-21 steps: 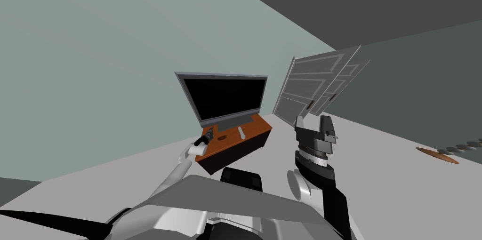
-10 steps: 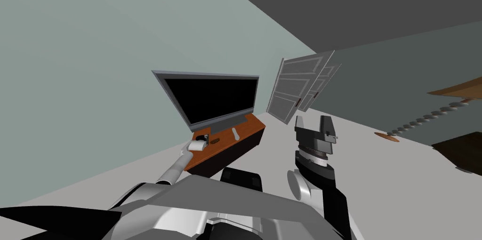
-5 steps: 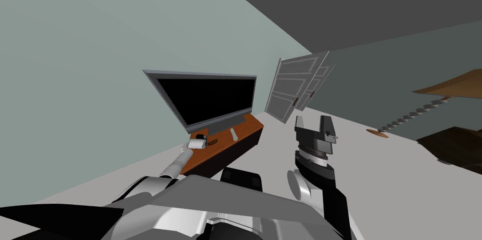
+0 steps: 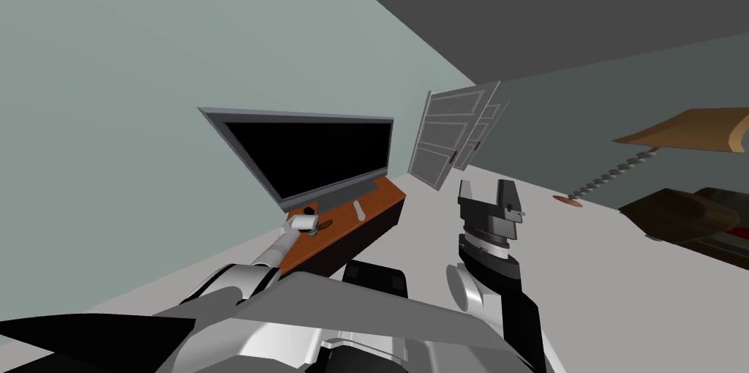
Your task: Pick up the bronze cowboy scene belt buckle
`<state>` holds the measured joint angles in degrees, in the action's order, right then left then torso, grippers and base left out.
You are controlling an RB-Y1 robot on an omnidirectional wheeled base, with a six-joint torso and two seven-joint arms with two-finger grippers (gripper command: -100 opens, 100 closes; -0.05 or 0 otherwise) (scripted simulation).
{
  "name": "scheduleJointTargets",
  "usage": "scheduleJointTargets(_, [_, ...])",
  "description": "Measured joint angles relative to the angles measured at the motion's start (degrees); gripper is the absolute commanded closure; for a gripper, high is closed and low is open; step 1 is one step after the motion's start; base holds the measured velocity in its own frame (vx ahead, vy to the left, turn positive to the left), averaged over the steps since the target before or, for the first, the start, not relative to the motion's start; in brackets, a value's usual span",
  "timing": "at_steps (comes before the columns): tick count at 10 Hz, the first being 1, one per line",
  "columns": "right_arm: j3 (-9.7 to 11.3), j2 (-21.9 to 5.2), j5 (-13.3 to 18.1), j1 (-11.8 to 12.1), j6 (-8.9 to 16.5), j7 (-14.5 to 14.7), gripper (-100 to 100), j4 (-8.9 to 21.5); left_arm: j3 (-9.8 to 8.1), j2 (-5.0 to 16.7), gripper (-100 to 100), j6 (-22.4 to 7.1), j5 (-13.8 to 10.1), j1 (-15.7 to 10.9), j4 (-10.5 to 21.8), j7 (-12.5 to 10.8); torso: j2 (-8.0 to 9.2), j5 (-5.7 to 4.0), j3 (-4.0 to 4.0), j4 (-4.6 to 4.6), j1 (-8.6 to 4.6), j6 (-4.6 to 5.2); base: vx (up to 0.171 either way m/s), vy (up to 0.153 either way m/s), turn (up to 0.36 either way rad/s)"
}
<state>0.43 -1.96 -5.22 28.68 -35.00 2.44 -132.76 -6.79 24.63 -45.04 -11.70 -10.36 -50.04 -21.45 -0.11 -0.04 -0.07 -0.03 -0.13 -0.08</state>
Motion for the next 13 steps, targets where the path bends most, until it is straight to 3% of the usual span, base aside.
scheduleJointTargets(3, [0.0, 0.0, 0.0, 0.0, 0.0, 0.0, 0, 0.0, -0.44, 1.3, -100, -4.0, -0.9, -2.4, 4.5, -0.6, 0.02, 0.00, 0.01, 0.01, -0.01, 0.03, 0.030, -0.031, -0.055])
scheduleJointTargets(6, [0.0, 0.0, 0.0, 0.0, 0.0, 0.0, 0, 0.0, -0.68, 2.0, -100, -8.1, -1.2, -3.8, 6.7, -1.7, -0.01, 0.00, -0.01, 0.00, 0.02, -0.01, 0.046, -0.029, -0.044])
scheduleJointTargets(9, [0.0, 0.0, 0.0, 0.0, 0.0, 0.0, 0, 0.0, -0.94, 2.8, -100, -10.7, -1.7, -5.9, 11.0, -2.3, 0.00, 0.00, 0.00, 0.00, -0.02, 0.00, 0.046, -0.039, -0.047])
scheduleJointTargets(10, [0.0, 0.0, 0.0, 0.0, 0.0, 0.0, 0, 0.0, -1.12, 3.5, -100, -11.6, -2.1, -7.6, 14.0, -2.3, -0.08, -0.02, -0.04, -0.01, -0.07, 0.02, 0.054, -0.035, -0.024])
scheduleJointTargets(13, [0.0, 0.0, 0.0, 0.0, 0.0, 0.0, 0, 0.0, -1.36, 4.2, -100, -15.5, -2.5, -8.6, 15.4, -3.1, -0.11, 0.00, -0.06, -0.02, -0.02, 0.00, 0.072, -0.032, -0.026])
